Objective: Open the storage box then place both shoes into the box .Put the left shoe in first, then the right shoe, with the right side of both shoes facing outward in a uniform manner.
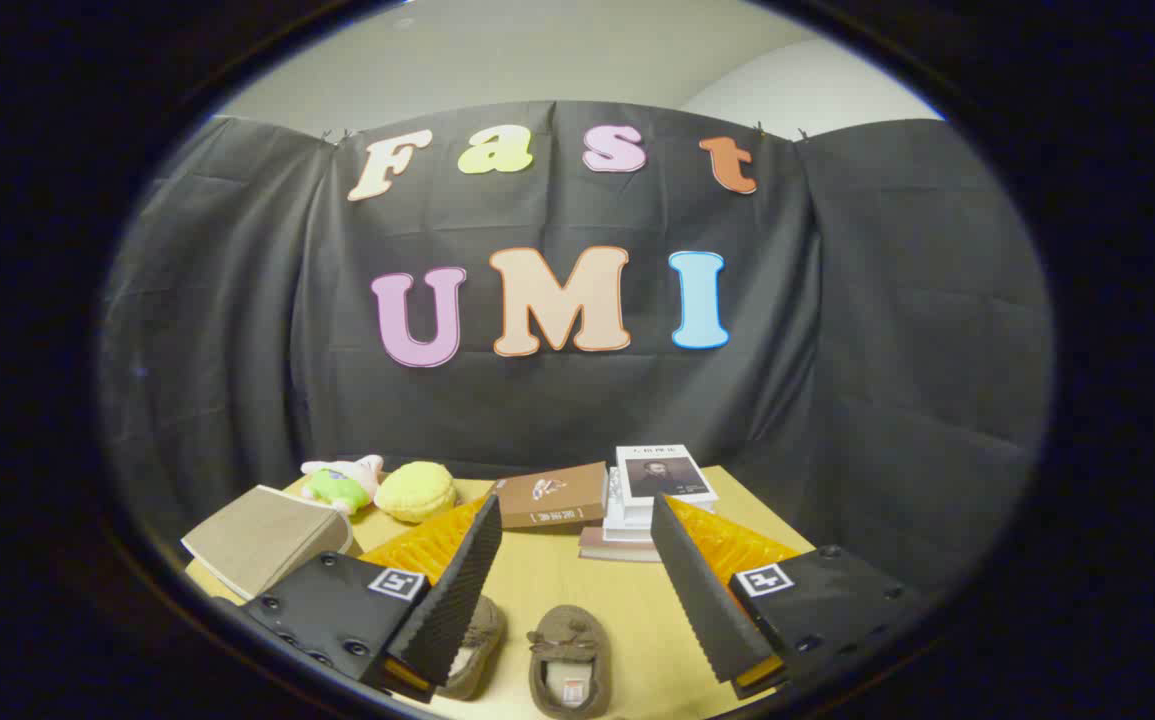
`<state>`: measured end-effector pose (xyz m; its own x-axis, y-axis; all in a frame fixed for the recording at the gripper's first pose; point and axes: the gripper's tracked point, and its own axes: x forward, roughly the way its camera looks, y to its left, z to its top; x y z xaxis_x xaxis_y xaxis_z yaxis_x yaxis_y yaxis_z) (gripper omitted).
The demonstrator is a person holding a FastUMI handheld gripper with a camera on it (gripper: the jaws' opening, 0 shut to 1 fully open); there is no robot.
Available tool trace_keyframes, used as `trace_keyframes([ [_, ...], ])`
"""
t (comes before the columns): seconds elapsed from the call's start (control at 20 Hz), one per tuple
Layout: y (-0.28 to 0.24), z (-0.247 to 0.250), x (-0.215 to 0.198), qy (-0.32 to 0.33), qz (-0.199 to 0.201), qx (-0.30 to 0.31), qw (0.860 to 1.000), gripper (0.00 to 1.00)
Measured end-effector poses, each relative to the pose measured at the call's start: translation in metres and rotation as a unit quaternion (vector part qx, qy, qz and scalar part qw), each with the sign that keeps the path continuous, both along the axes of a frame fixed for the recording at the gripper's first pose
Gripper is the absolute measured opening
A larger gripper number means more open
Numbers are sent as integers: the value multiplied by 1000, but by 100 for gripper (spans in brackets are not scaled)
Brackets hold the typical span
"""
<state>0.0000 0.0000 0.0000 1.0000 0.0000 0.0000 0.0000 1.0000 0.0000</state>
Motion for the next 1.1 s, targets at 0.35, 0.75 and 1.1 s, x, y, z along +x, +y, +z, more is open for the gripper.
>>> trace_keyframes([
  [0.35,-17,-6,0,8,-13,1,1000,97],
  [0.75,-12,-20,-5,25,-14,7,1000,97],
  [1.1,16,-36,-6,43,14,11,999,97],
])
